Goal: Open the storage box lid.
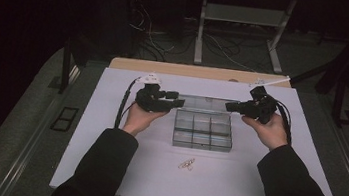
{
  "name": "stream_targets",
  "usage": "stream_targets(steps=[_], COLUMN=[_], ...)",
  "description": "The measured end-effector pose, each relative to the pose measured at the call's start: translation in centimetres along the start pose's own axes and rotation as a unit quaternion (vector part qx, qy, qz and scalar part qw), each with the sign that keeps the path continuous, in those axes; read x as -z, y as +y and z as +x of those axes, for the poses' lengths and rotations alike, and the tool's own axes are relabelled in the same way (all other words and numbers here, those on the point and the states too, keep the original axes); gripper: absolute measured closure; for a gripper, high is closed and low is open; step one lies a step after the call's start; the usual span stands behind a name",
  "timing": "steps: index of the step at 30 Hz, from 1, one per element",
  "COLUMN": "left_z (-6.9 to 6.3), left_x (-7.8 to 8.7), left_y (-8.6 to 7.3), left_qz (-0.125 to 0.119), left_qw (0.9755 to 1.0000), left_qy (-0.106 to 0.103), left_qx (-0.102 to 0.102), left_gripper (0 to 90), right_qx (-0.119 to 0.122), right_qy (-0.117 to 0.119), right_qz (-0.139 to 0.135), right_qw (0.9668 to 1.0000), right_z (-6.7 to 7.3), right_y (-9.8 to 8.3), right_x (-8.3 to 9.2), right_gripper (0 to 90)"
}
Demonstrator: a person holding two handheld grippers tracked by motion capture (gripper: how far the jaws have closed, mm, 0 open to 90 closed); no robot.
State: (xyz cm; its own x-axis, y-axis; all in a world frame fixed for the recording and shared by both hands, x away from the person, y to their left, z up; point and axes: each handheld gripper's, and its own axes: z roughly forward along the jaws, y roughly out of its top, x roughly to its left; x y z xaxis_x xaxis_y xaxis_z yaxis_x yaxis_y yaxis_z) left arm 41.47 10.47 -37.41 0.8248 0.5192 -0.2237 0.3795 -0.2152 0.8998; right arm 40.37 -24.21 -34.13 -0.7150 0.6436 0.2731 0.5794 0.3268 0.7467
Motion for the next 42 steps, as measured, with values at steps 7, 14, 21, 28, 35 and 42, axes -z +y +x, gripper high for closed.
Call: stream_targets(steps=[7,14,21,28,35,42], left_z=[0.0,0.1,0.2,0.5,0.8,1.3], left_x=[-0.1,-0.3,-0.4,-0.5,-0.7,-0.9], left_y=[0.6,0.7,0.9,1.2,1.5,1.7], left_qz=[-0.033,-0.043,-0.041,-0.038,-0.039,-0.035], left_qw=[0.9993,0.9989,0.999,0.9992,0.9991,0.9992], left_qy=[-0.006,-0.008,-0.004,0.004,0.005,0.008], left_qx=[0.014,0.016,0.016,0.014,0.017,0.018], left_gripper=[56.8,63.6,65.1,66.6,67.7,69.1], right_qx=[-0.007,-0.012,-0.016,-0.022,-0.024,-0.024], right_qy=[0.005,0.01,0.009,-0.029,-0.03,-0.042], right_qz=[-0.006,-0.014,-0.017,-0.032,-0.052,-0.051], right_qw=[0.9999,0.9998,0.9997,0.9988,0.9979,0.9975], right_z=[-0.5,-1.0,-1.4,-1.8,-2.0,-2.5], right_y=[-0.1,-0.4,-1.5,-1.8,-1.6,-1.0], right_x=[-0.1,0.1,0.4,1.1,1.4,1.1], right_gripper=[89.3,87.6,84.2,66.5,56.0,55.9])
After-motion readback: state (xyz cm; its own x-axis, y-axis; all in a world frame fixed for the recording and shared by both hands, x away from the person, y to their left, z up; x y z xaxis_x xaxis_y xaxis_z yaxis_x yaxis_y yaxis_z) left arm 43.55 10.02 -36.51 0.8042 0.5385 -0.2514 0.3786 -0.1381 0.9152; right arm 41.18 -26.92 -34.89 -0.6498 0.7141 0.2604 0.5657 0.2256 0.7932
